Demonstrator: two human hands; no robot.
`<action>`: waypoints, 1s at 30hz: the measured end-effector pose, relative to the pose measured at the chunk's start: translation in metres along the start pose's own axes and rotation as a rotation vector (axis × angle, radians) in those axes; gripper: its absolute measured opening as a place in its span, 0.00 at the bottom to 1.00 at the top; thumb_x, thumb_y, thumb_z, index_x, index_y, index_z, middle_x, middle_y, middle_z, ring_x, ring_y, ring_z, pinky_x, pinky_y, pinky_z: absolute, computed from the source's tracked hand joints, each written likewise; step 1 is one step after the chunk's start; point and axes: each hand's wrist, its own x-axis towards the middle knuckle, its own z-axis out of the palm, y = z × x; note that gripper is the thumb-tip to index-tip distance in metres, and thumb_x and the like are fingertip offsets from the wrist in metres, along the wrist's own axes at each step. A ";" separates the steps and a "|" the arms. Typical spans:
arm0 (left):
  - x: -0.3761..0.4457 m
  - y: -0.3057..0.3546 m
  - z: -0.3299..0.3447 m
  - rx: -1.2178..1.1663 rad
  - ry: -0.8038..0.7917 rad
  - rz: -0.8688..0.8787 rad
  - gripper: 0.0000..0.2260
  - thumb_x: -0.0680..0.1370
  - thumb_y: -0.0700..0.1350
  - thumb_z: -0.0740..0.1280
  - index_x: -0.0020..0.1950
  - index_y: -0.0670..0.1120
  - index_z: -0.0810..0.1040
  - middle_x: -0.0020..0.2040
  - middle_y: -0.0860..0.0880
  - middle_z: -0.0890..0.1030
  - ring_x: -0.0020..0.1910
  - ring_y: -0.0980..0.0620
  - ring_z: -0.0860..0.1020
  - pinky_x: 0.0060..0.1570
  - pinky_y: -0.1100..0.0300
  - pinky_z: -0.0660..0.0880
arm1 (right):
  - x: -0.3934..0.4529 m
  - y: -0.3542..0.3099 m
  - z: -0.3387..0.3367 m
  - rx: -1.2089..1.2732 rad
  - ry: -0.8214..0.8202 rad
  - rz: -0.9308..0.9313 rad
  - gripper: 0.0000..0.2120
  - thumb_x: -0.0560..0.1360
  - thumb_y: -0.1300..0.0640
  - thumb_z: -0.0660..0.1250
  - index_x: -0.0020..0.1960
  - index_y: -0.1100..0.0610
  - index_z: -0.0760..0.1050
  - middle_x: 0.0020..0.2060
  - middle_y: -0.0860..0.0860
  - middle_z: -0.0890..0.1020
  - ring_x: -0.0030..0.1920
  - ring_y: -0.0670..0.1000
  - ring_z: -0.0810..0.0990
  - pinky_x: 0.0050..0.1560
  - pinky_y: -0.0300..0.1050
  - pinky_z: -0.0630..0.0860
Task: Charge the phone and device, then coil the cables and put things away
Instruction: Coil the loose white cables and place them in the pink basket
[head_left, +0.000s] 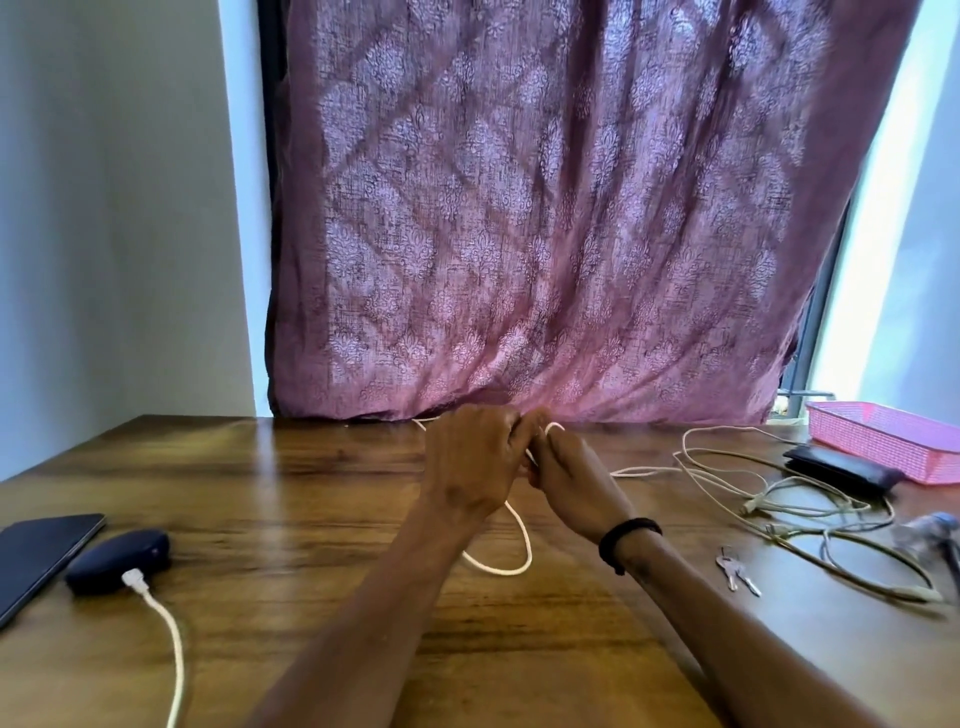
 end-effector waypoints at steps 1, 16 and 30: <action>0.000 -0.002 0.000 -0.010 0.019 -0.014 0.27 0.83 0.65 0.55 0.38 0.49 0.81 0.32 0.50 0.82 0.34 0.49 0.81 0.33 0.54 0.75 | -0.002 -0.006 0.003 0.028 -0.035 0.036 0.22 0.88 0.50 0.54 0.36 0.53 0.66 0.27 0.44 0.71 0.28 0.44 0.67 0.32 0.46 0.66; -0.009 -0.006 0.037 -0.472 -0.045 -0.467 0.30 0.83 0.65 0.55 0.36 0.44 0.80 0.31 0.46 0.82 0.33 0.46 0.82 0.36 0.52 0.78 | -0.004 -0.044 -0.020 1.398 -0.688 0.391 0.15 0.84 0.55 0.54 0.39 0.56 0.68 0.26 0.48 0.59 0.25 0.47 0.56 0.27 0.42 0.55; -0.024 0.041 0.043 -0.158 -0.200 -0.111 0.25 0.84 0.58 0.50 0.45 0.44 0.81 0.45 0.42 0.84 0.45 0.39 0.81 0.44 0.48 0.76 | 0.016 -0.009 -0.038 0.938 0.402 0.296 0.19 0.88 0.53 0.54 0.43 0.58 0.73 0.34 0.54 0.82 0.34 0.51 0.80 0.41 0.44 0.79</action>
